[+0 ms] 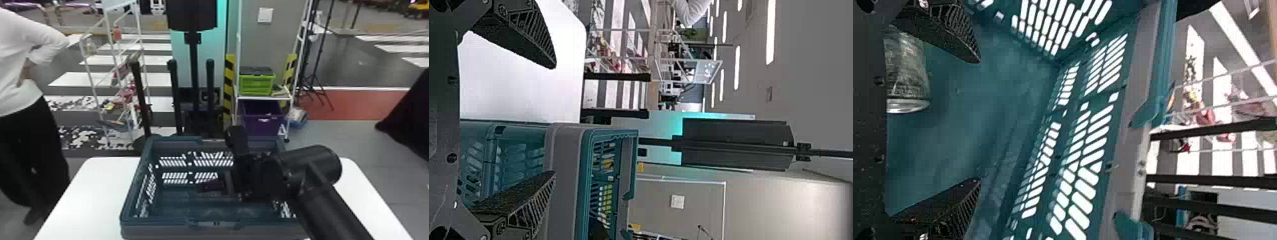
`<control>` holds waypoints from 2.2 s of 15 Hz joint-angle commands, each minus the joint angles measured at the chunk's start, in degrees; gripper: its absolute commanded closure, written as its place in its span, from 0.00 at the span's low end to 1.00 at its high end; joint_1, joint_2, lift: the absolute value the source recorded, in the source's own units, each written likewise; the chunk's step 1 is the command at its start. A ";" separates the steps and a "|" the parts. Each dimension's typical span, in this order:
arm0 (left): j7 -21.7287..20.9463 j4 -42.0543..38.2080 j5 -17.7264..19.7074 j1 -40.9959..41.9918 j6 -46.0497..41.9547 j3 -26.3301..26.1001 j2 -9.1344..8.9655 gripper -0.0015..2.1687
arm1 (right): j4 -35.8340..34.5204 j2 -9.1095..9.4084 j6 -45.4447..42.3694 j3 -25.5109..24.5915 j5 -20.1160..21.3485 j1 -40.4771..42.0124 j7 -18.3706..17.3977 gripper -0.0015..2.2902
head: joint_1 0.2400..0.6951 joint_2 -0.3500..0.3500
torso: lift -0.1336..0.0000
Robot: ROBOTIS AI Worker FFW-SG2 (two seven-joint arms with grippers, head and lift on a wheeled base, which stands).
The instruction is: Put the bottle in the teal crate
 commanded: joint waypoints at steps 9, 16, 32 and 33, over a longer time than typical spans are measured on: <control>-0.07 -0.20 0.00 0.85 -1.77 -0.03 0.00 0.06 | -33.75 -3.69 0.69 -2.40 7.61 18.46 -1.31 0.02 | 0.57 0.50 | 1.00; -0.42 -0.11 0.00 0.67 -1.60 -0.03 0.09 0.06 | -52.83 -9.76 -18.65 -13.47 10.95 42.72 -2.36 0.02 | 0.57 0.50 | 1.00; -0.42 0.59 0.35 -0.82 -1.25 -0.38 0.18 0.06 | -44.48 -9.40 -73.32 -20.94 11.04 77.70 -1.93 0.02 | 0.57 0.50 | 1.00; -0.51 0.77 0.26 -1.00 -1.25 -0.38 0.09 0.06 | -43.51 -9.32 -75.42 -21.38 11.04 77.87 -1.40 0.02 | 0.57 0.50 | 1.00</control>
